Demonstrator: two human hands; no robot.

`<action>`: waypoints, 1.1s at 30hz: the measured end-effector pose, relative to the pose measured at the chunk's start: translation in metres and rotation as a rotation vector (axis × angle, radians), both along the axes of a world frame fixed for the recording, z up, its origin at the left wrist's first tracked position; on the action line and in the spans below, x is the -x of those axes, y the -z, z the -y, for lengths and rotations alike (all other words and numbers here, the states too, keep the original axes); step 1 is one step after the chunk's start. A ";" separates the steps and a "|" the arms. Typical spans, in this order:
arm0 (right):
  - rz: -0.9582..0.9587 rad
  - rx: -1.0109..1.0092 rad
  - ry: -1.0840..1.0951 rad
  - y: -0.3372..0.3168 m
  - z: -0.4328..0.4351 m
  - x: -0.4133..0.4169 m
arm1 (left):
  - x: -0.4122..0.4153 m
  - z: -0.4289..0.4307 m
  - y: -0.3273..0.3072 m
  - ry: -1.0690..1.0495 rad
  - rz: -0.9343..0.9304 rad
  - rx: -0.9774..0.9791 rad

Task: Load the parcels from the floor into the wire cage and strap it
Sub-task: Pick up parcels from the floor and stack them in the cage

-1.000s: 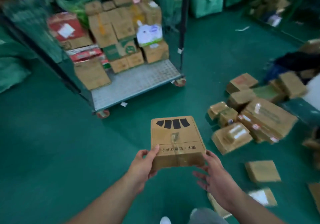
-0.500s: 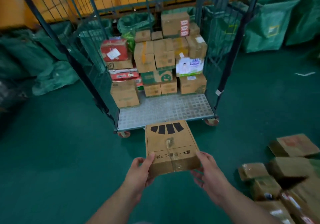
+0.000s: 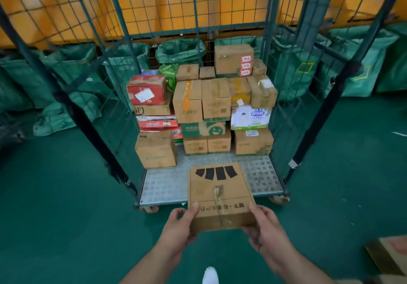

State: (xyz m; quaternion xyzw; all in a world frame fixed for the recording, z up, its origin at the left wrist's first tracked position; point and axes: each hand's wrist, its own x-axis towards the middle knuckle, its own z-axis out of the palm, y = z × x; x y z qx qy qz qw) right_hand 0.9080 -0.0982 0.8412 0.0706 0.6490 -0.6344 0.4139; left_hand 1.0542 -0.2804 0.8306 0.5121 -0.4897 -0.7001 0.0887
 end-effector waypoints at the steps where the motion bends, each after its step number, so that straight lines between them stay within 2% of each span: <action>1: -0.005 -0.013 0.012 -0.003 0.013 0.016 | 0.018 0.016 0.001 0.018 0.003 -0.010; 7: -0.013 -0.029 0.111 -0.020 0.078 0.101 | 0.125 0.099 -0.020 0.137 -0.024 -0.022; 14: -0.023 -0.067 0.199 -0.017 0.140 0.199 | 0.231 0.159 -0.019 0.153 0.004 -0.056; 25: 0.043 0.069 0.013 -0.002 0.296 0.361 | 0.359 0.280 -0.051 -0.122 0.061 0.030; 29: 0.087 0.083 -0.025 0.000 0.361 0.386 | 0.373 0.323 -0.058 -0.252 0.018 0.000; 33: 0.093 0.060 -0.044 0.003 0.419 0.399 | 0.382 0.365 -0.058 -0.297 -0.002 -0.067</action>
